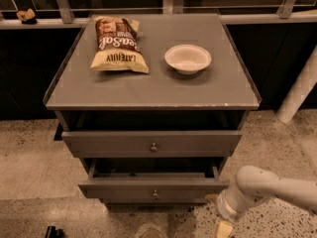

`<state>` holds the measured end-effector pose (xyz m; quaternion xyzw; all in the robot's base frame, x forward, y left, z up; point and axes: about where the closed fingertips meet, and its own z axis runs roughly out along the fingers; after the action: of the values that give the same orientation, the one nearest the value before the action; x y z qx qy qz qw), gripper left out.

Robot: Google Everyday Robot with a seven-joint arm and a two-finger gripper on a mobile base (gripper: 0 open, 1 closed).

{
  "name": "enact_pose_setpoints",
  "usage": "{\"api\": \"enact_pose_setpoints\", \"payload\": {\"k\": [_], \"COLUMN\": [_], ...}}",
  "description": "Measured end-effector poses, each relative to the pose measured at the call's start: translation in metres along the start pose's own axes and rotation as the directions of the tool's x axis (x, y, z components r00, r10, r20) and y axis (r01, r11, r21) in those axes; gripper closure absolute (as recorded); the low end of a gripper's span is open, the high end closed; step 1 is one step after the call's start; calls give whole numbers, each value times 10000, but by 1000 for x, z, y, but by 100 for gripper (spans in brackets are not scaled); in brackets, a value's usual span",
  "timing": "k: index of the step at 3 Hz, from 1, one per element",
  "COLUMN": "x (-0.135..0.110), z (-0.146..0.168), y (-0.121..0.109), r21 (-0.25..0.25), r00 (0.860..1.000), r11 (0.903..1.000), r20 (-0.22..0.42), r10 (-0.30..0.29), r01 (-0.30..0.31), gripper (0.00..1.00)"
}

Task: Close middle drawer

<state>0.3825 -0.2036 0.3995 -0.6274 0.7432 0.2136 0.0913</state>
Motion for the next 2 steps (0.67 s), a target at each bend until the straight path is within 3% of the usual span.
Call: {"api": "enact_pose_setpoints", "payload": {"k": [1,2], "x": [14,21], "z": [31,52], "y": [0,-32], "r21": [687,1757], "r00": [9970,9865], "r11": [9970,9758], "r20": [-661,-764], "r10": [411,1452], "r01": [-365,-1300], "gripper": [0,0]}}
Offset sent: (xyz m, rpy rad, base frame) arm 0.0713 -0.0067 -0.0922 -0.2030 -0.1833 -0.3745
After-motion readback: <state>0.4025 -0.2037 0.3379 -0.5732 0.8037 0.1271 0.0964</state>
